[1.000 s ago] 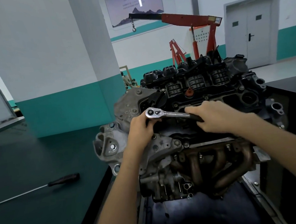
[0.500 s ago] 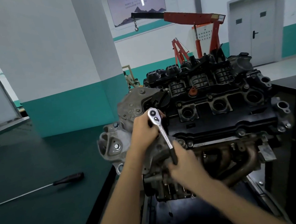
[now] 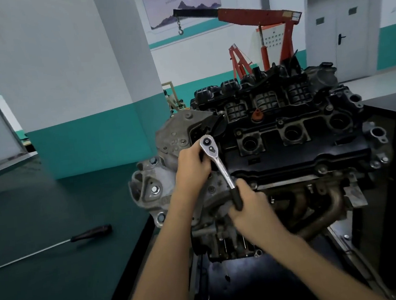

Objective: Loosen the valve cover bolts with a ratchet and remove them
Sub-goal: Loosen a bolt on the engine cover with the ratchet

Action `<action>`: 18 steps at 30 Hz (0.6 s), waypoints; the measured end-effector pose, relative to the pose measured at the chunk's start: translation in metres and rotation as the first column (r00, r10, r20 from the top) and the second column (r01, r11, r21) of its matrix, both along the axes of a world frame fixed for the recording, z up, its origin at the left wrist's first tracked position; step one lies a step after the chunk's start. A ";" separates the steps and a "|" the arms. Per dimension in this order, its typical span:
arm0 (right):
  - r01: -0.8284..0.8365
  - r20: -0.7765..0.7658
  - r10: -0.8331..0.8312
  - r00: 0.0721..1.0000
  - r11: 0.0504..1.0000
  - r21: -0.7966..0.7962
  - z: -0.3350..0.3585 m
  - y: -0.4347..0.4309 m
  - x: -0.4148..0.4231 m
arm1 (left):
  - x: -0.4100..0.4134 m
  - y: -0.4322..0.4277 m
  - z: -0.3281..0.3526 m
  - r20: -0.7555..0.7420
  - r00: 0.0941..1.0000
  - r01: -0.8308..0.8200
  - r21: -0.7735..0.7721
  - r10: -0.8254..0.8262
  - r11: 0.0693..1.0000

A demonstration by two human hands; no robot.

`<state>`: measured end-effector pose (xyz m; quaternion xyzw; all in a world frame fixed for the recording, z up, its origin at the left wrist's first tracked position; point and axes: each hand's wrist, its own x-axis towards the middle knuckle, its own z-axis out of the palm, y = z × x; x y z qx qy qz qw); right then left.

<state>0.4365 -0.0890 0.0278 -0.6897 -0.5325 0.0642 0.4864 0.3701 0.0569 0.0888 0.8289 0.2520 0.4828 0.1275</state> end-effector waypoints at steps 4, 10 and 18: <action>0.047 -0.125 -0.041 0.991 0.998 0.044 -0.010 0.022 -0.047 | -0.001 0.001 -0.003 0.014 1.000 0.019 -0.036 -0.019 0.999; -0.050 0.171 0.077 0.982 0.986 -0.162 0.020 -0.010 0.021 | -0.004 0.000 0.000 -0.016 0.996 0.083 0.000 -0.083 0.997; 0.184 0.699 -0.016 0.715 0.969 -0.165 0.081 -0.012 0.095 | -0.004 -0.006 0.001 0.011 0.998 0.060 0.033 -0.060 0.998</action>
